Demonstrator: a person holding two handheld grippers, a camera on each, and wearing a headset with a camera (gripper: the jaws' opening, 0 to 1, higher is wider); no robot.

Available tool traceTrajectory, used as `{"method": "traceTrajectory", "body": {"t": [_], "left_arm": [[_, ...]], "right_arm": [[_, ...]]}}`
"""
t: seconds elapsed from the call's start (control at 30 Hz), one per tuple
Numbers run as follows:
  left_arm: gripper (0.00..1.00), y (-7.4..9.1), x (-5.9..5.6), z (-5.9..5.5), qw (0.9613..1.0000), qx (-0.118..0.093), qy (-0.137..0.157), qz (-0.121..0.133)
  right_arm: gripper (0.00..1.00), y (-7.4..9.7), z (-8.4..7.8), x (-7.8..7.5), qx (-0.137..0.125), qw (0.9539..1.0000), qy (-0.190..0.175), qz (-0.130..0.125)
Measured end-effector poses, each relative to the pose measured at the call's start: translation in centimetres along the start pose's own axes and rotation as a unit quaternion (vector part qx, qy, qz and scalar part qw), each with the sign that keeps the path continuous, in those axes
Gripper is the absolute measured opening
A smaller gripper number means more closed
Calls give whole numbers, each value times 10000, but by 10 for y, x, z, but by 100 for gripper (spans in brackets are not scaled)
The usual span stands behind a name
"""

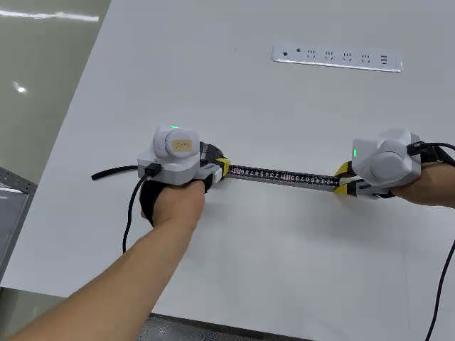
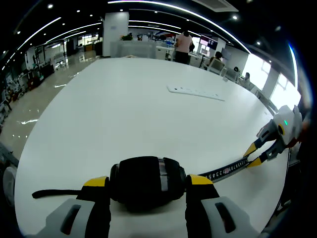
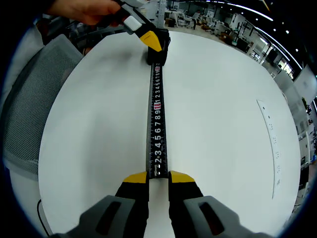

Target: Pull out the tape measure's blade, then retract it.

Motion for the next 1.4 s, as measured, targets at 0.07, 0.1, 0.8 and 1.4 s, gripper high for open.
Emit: {"method": "traceTrajectory", "body": {"t": [0.07, 0.1, 0.8, 1.4], "left_arm": [[58, 0, 0, 0, 10000, -11, 2, -6], [58, -1, 0, 0, 10000, -22, 3, -11], [58, -6, 2, 0, 10000, -32, 3, -42], [58, -5, 2, 0, 10000, -46, 0, -53]], "right_arm": [[14, -1, 1, 0, -16, 10000, -10, 3], [14, -1, 2, -1, -32, 10000, -20, 7], [14, -13, 27, -6, -200, 9998, 4, 73], [14, -26, 51, -10, -342, 9993, 59, 116]]}}
Point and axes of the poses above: the centre of the closed fingertips' face, and the gripper's own axes: y roughly backward along the fingers, x roughly to its left, z roughly out of its top, the point moved 5 cm from there along y, roughly backward along the fingers, and after that the axes turned 13 degrees about z, right-handed, at the moved point
